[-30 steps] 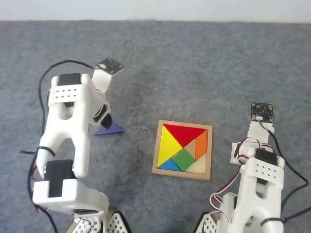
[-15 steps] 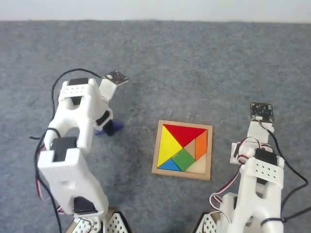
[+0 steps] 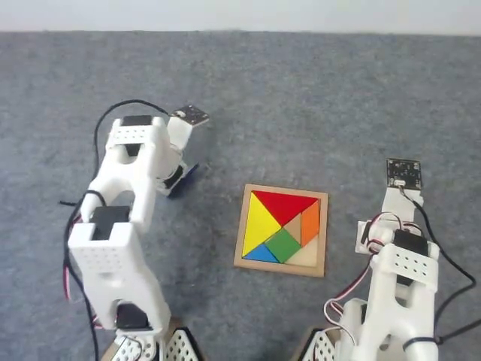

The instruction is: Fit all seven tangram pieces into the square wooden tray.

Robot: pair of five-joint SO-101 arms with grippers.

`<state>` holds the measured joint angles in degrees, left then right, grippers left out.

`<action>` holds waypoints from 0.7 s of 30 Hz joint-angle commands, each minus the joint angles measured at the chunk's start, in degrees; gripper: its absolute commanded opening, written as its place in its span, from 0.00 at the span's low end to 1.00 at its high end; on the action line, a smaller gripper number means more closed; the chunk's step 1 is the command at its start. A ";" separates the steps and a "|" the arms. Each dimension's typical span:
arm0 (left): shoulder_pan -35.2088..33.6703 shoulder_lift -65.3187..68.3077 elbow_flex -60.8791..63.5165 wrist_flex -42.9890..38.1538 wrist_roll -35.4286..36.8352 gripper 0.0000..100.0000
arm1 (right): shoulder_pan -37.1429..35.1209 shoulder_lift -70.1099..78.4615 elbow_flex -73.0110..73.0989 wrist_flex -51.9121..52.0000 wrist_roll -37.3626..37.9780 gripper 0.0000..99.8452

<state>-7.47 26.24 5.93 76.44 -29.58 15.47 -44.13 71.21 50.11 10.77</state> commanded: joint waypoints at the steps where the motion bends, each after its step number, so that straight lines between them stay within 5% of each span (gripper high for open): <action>1: 3.08 -8.35 -2.33 1.23 4.66 0.01 | -0.66 0.13 -2.46 0.57 0.00 0.01; 10: 7.12 -18.20 -3.03 4.92 9.23 0.05 | -0.66 0.04 -2.37 0.75 0.79 0.01; 17: 6.59 -7.30 -8.48 -1.85 9.23 0.16 | -0.66 -0.13 -2.37 0.75 0.97 0.01; 21: 6.86 3.08 -20.62 2.02 7.47 0.18 | -0.66 -0.13 -2.29 0.75 0.97 0.01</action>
<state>-0.44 25.19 -4.88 76.35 -21.32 15.30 -44.13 71.21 50.11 10.77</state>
